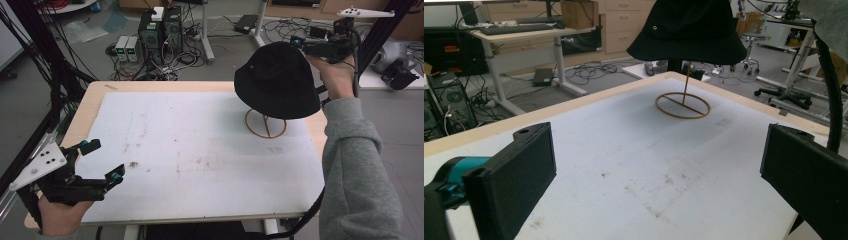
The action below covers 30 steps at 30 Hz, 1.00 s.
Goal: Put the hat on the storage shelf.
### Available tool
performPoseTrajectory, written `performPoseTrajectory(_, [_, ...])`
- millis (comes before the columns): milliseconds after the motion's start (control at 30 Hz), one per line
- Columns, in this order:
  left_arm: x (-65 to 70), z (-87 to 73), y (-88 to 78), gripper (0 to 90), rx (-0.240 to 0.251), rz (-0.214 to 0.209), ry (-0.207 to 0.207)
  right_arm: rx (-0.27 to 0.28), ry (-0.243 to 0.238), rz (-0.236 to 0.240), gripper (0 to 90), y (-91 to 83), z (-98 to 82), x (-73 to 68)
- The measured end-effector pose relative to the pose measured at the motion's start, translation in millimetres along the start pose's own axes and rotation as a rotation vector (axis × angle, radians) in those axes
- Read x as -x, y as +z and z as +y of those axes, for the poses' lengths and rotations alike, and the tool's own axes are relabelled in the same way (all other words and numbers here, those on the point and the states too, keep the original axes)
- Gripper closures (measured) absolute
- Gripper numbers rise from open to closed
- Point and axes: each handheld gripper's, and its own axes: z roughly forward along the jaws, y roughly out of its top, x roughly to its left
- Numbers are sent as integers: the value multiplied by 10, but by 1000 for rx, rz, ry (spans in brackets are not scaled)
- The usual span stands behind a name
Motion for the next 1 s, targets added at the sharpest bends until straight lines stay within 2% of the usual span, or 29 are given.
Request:
performPoseTrajectory(100, [9,13,9,17,4,-5,3,3,-4,-1,92,-37,13,-32])
performPoseTrajectory(233, [17,30,46,17,6,-16,7,26,-32,-8,93,-143,47,-90])
performPoseTrajectory(333, [11,34,76,17,5,-23,7,33,-22,0,92,-206,67,-117])
performPoseTrajectory(533, [-5,50,146,17,7,-39,7,42,-37,16,92,-358,91,-223])
performPoseTrajectory(833, [-22,61,220,17,9,-56,2,53,-45,15,92,-570,77,-394])
performPoseTrajectory(867, [-17,68,219,17,12,-56,6,52,-58,12,92,-620,57,-444])
performPoseTrajectory(1000, [3,85,210,17,17,-59,12,60,-54,17,92,-672,12,-484])
